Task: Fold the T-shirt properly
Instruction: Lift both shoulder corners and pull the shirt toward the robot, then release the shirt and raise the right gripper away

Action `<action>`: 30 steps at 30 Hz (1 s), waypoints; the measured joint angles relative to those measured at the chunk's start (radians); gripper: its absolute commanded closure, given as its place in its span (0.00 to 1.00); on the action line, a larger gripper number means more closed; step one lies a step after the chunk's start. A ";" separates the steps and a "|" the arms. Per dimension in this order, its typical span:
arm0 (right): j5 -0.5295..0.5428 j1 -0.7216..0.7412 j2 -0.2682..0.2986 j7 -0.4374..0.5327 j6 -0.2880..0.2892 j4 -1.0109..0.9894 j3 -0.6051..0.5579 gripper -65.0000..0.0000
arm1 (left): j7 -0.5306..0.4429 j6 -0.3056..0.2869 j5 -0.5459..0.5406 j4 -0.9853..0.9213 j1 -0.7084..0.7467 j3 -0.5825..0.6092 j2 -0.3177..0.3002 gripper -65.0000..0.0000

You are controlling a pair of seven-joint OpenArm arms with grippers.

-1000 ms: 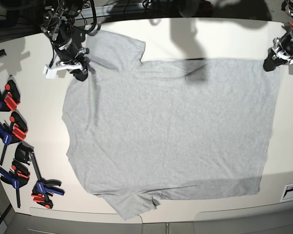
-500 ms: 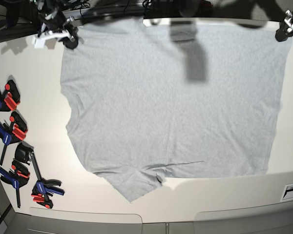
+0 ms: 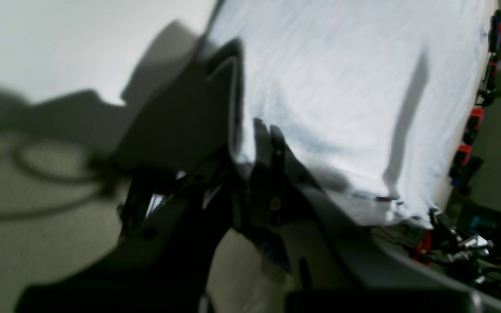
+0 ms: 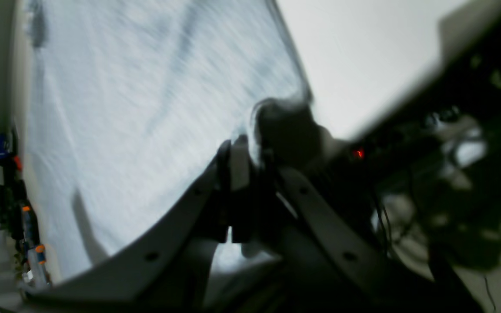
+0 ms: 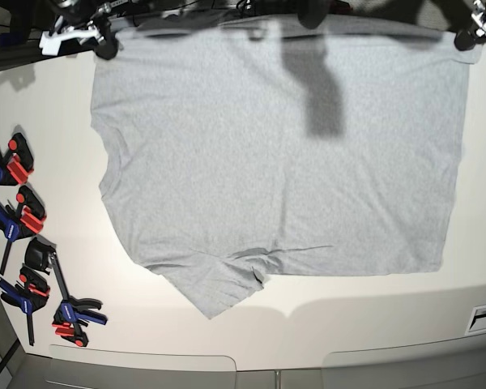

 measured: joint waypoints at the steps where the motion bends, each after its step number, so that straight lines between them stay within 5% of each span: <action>1: 0.000 0.022 0.000 0.002 0.006 0.000 -0.003 1.00 | -0.003 0.001 0.000 0.031 0.000 0.000 0.006 1.00; 6: -0.040 0.145 0.000 0.040 0.030 0.000 -0.063 1.00 | -0.077 0.001 0.005 0.165 -0.020 -0.001 0.034 1.00; 12: -0.277 0.277 0.009 0.147 0.031 0.000 -0.209 1.00 | -0.187 0.001 0.201 0.184 -0.182 0.000 0.061 1.00; 20: -0.523 0.390 0.032 0.265 -0.045 0.000 -0.352 1.00 | -0.290 0.002 0.319 0.182 -0.260 0.000 0.055 1.00; 30: -0.604 0.428 0.033 0.274 -0.092 -0.002 -0.354 1.00 | -0.367 0.001 0.422 0.182 -0.258 0.000 0.058 1.00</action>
